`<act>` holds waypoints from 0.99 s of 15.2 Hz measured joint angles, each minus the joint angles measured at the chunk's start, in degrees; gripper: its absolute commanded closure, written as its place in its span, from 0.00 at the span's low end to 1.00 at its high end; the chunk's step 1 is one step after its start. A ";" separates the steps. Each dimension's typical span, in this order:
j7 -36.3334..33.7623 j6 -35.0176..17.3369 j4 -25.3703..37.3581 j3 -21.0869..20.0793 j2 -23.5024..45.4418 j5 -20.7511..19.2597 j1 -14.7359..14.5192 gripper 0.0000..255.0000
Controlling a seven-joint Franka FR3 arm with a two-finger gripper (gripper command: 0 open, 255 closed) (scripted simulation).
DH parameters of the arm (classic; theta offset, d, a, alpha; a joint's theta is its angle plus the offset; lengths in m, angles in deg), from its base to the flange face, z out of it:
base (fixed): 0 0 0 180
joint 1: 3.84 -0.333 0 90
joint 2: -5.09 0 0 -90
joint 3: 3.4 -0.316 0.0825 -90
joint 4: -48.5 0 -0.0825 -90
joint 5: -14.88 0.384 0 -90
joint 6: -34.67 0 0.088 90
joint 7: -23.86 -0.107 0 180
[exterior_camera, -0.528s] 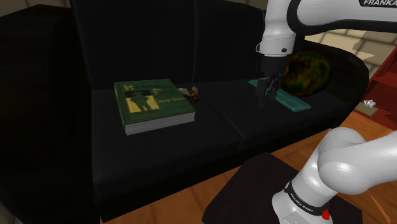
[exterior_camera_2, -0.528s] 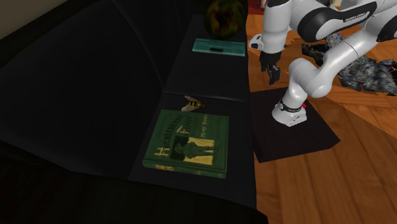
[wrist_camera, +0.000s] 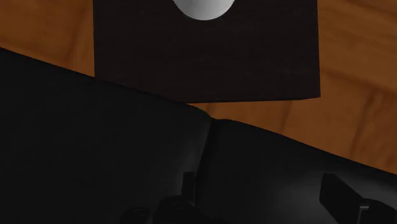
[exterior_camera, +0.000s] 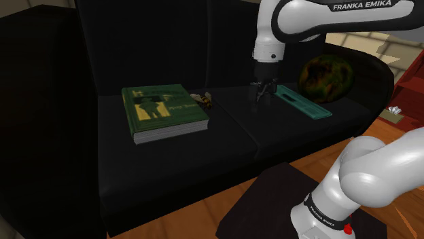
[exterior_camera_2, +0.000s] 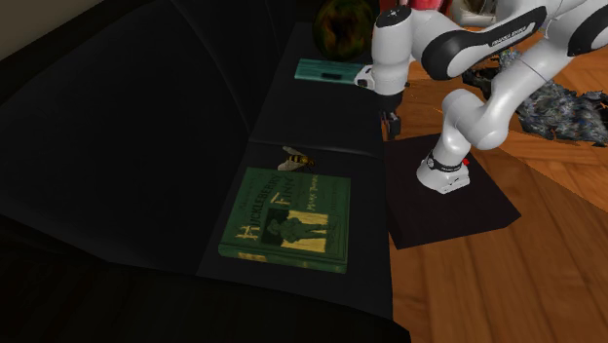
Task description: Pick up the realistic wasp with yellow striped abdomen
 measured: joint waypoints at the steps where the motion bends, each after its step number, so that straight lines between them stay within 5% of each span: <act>1: -0.20 -1.20 1.05 -0.10 2.07 0.12 0.01 0.00; 15: -2.42 -12.22 22.83 -0.84 32.33 0.49 0.10 0.00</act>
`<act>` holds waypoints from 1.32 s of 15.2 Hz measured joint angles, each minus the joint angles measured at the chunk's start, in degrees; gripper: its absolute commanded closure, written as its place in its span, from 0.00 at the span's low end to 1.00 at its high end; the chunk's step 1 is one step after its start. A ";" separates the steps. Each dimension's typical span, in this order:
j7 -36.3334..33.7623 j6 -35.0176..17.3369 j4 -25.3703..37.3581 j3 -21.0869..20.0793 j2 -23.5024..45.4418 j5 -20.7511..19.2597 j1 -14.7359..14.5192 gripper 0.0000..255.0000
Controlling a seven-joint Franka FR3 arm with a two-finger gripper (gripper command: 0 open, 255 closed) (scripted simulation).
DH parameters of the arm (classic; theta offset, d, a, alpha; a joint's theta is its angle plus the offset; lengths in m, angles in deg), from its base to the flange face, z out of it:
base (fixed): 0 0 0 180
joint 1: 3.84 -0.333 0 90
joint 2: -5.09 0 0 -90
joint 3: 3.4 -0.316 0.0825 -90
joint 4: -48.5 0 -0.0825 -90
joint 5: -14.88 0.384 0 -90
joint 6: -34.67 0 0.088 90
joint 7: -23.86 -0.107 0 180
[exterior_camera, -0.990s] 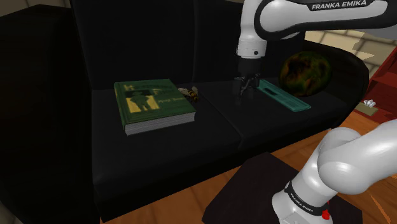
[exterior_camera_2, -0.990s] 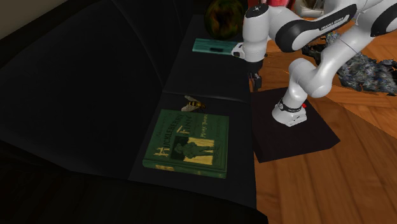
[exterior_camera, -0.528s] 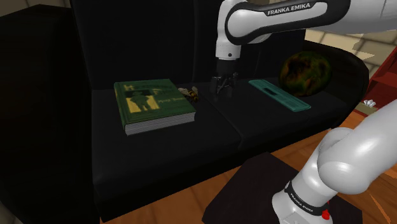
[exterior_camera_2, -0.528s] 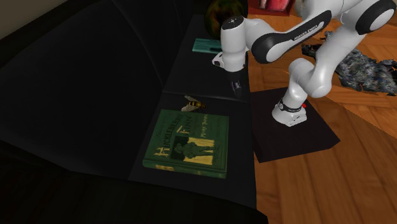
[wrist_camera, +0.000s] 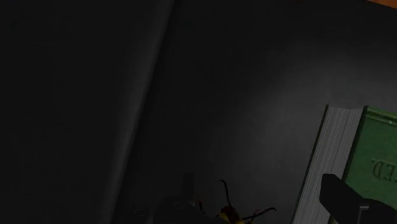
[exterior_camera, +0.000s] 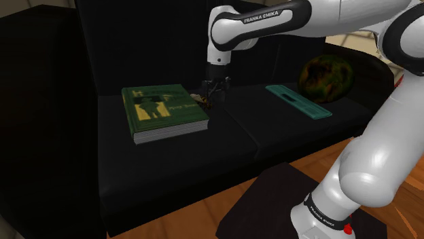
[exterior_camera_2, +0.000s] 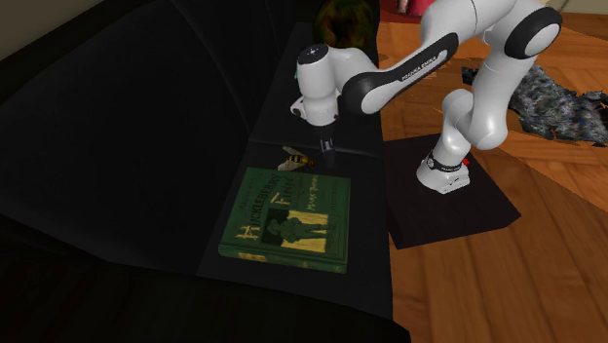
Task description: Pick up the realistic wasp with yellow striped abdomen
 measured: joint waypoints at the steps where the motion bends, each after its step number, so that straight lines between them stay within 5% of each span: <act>1: -0.27 -0.01 2.12 -0.06 2.00 0.00 -0.07 0.00; 10: -0.06 -5.53 1.12 0.36 5.12 -0.16 0.18 0.00; 11: -0.06 -5.36 1.45 0.38 5.38 -0.19 0.16 1.00; 20: -0.47 -3.81 3.16 0.24 7.61 -0.37 -0.07 1.00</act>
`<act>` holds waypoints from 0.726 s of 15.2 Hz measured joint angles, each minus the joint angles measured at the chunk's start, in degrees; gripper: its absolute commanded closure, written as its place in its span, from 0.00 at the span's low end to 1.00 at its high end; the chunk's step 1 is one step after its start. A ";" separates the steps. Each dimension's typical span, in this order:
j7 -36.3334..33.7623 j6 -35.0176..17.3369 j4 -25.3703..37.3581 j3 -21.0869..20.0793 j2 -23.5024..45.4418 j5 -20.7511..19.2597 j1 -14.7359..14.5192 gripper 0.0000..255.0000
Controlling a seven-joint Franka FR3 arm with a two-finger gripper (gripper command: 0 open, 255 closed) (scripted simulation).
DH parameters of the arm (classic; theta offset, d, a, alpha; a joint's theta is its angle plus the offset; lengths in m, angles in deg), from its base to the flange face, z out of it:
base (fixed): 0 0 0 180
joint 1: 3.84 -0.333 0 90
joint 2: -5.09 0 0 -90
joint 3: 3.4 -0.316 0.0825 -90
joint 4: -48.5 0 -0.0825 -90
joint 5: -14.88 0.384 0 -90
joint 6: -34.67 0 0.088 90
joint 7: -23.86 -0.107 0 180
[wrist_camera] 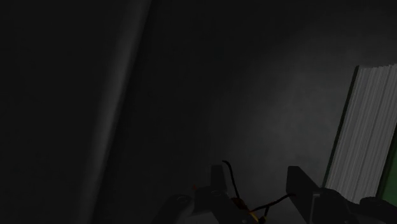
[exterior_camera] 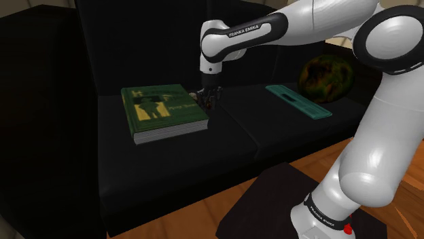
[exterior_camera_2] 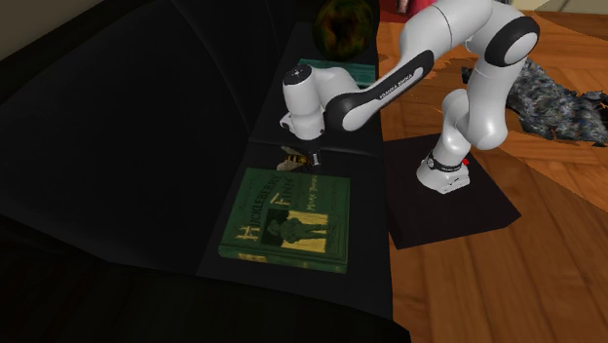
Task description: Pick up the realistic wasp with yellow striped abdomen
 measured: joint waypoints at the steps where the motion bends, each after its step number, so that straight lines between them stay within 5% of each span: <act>1: 0.23 -1.06 -1.16 -0.03 -0.78 0.13 0.02 1.00; 11: 0.10 4.19 1.97 -0.16 -3.27 0.34 -0.09 1.00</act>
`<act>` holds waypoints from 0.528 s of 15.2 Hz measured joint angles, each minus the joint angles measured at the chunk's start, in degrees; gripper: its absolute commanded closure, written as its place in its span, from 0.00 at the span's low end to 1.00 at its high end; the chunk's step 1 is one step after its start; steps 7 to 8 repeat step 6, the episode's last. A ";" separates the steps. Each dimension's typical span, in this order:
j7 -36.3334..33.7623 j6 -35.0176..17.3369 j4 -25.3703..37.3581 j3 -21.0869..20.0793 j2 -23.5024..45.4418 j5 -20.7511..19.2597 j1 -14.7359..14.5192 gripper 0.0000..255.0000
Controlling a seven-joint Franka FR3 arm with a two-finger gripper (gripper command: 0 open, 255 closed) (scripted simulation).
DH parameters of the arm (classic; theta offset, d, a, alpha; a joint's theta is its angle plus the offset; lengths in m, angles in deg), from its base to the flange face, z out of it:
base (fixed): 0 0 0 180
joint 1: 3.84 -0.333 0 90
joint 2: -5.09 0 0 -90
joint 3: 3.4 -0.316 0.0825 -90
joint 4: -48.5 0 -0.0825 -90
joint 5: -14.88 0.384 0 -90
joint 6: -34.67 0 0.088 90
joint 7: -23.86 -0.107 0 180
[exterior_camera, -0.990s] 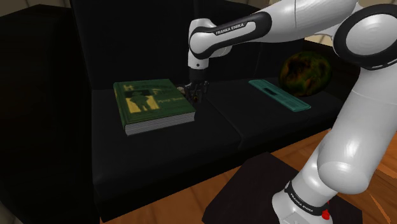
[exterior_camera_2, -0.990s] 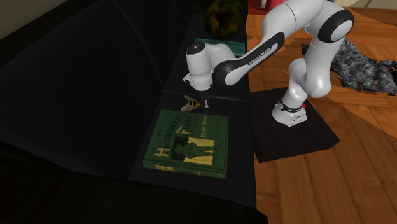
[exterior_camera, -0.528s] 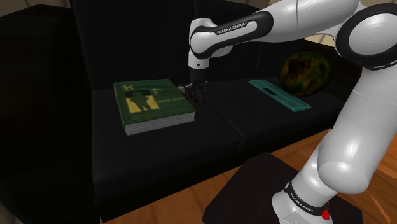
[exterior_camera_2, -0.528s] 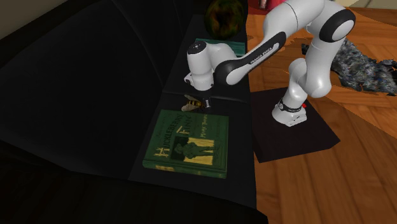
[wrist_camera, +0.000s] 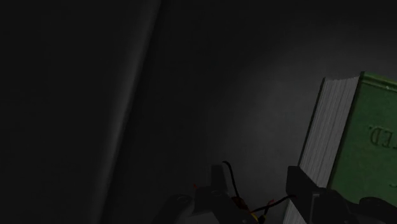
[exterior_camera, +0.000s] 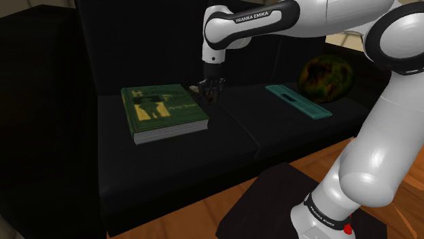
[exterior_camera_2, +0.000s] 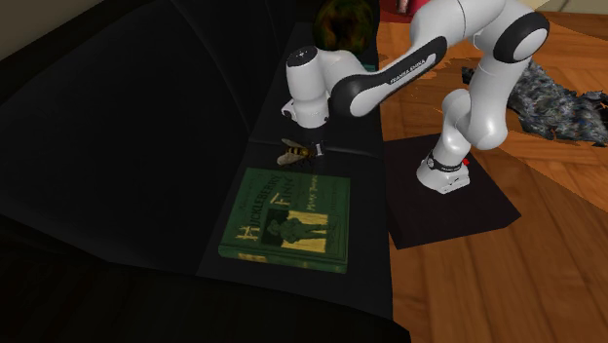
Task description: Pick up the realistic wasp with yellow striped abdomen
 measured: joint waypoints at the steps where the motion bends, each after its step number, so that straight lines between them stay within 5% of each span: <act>1: 0.10 0.66 0.52 0.05 -0.15 -0.01 0.07 1.00; 8: 0.07 4.16 3.41 0.09 -0.75 -0.01 0.12 1.00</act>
